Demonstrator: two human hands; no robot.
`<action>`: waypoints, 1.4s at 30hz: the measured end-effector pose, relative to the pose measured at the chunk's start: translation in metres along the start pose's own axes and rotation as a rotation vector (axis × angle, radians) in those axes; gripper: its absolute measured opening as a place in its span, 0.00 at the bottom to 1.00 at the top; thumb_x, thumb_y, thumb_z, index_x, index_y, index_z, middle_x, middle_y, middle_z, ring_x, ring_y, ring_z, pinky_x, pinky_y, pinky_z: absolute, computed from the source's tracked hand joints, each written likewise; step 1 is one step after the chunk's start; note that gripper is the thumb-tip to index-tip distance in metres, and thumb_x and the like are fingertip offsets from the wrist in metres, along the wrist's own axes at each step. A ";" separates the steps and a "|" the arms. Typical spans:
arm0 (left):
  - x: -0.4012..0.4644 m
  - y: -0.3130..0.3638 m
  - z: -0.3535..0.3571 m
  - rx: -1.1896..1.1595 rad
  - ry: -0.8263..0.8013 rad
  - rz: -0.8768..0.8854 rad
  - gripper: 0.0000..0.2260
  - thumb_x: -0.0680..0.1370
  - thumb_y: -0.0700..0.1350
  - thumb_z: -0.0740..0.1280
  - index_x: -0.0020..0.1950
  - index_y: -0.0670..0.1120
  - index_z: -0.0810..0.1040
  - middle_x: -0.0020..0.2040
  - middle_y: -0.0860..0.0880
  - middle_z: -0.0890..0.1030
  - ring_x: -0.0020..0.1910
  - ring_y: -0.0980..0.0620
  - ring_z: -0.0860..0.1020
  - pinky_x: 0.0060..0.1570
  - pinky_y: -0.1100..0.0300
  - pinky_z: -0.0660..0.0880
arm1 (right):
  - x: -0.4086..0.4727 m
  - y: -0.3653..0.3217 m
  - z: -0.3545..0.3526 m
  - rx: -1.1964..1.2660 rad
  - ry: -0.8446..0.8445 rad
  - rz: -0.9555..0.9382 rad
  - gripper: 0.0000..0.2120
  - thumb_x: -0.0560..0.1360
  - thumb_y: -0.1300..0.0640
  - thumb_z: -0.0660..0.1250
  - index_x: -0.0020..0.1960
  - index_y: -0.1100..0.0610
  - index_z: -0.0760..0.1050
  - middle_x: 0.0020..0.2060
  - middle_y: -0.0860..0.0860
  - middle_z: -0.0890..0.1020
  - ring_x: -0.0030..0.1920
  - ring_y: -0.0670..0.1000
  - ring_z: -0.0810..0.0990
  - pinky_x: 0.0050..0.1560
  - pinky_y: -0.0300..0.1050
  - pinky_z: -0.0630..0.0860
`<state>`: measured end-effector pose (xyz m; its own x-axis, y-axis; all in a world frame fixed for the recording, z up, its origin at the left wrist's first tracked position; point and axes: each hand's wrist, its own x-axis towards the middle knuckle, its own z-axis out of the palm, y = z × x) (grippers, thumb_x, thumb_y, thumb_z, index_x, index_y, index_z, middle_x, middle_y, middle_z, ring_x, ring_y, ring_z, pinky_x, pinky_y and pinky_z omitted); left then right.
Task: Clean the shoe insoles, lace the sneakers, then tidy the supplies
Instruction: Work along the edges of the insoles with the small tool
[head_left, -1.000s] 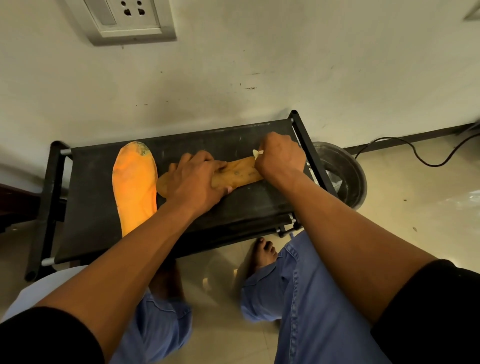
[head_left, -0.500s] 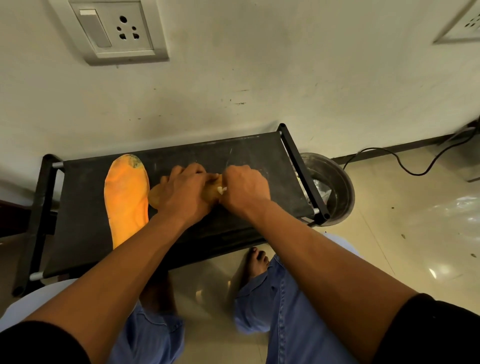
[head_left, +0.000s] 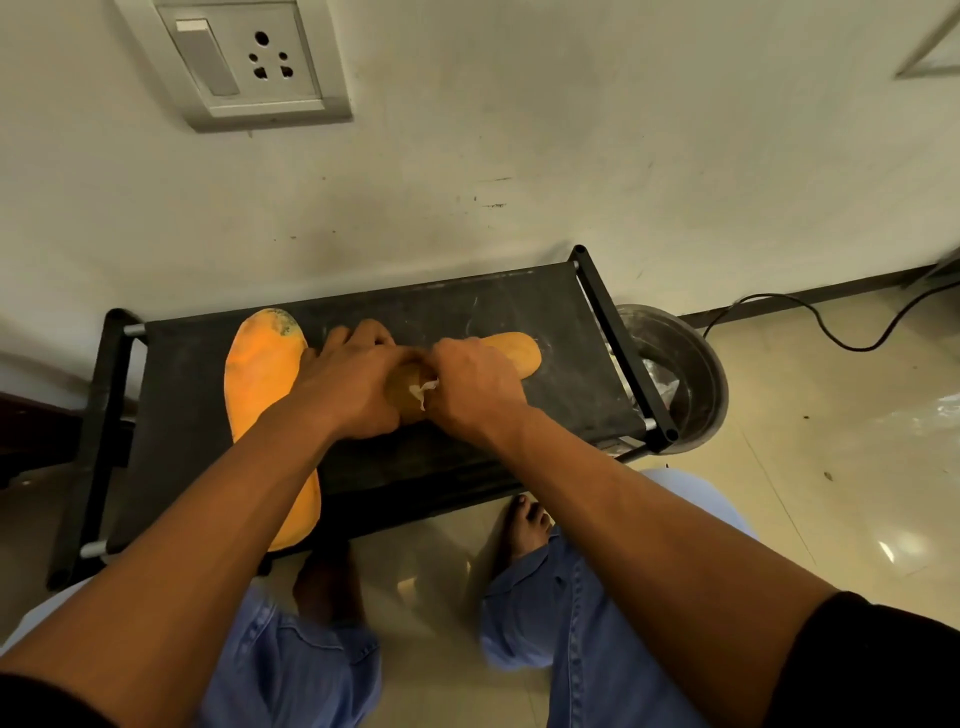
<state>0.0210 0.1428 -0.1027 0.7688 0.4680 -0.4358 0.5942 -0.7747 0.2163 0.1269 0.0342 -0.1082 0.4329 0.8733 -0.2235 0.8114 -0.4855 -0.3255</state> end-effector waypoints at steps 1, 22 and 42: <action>0.000 -0.002 -0.001 -0.003 -0.003 0.008 0.35 0.72 0.52 0.76 0.75 0.64 0.65 0.73 0.52 0.63 0.71 0.43 0.63 0.68 0.43 0.68 | 0.000 -0.002 0.001 -0.008 0.004 -0.005 0.10 0.76 0.55 0.70 0.57 0.53 0.78 0.48 0.53 0.80 0.45 0.53 0.80 0.41 0.49 0.80; -0.001 -0.037 0.010 -0.119 0.105 0.022 0.39 0.66 0.54 0.82 0.74 0.54 0.70 0.70 0.49 0.71 0.68 0.45 0.71 0.67 0.49 0.71 | 0.023 -0.006 0.005 -0.132 0.146 0.071 0.06 0.76 0.57 0.69 0.52 0.54 0.81 0.43 0.53 0.81 0.39 0.54 0.78 0.36 0.46 0.72; 0.000 -0.039 0.013 -0.134 0.134 0.009 0.38 0.65 0.53 0.82 0.72 0.51 0.72 0.69 0.48 0.72 0.66 0.45 0.72 0.68 0.50 0.71 | 0.026 -0.033 0.017 -0.008 -0.020 -0.113 0.20 0.70 0.47 0.78 0.59 0.53 0.79 0.50 0.52 0.83 0.49 0.54 0.83 0.49 0.51 0.81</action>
<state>-0.0050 0.1675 -0.1225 0.7938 0.5204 -0.3147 0.6061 -0.7200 0.3380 0.1047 0.0722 -0.1184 0.3303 0.9216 -0.2039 0.8579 -0.3832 -0.3423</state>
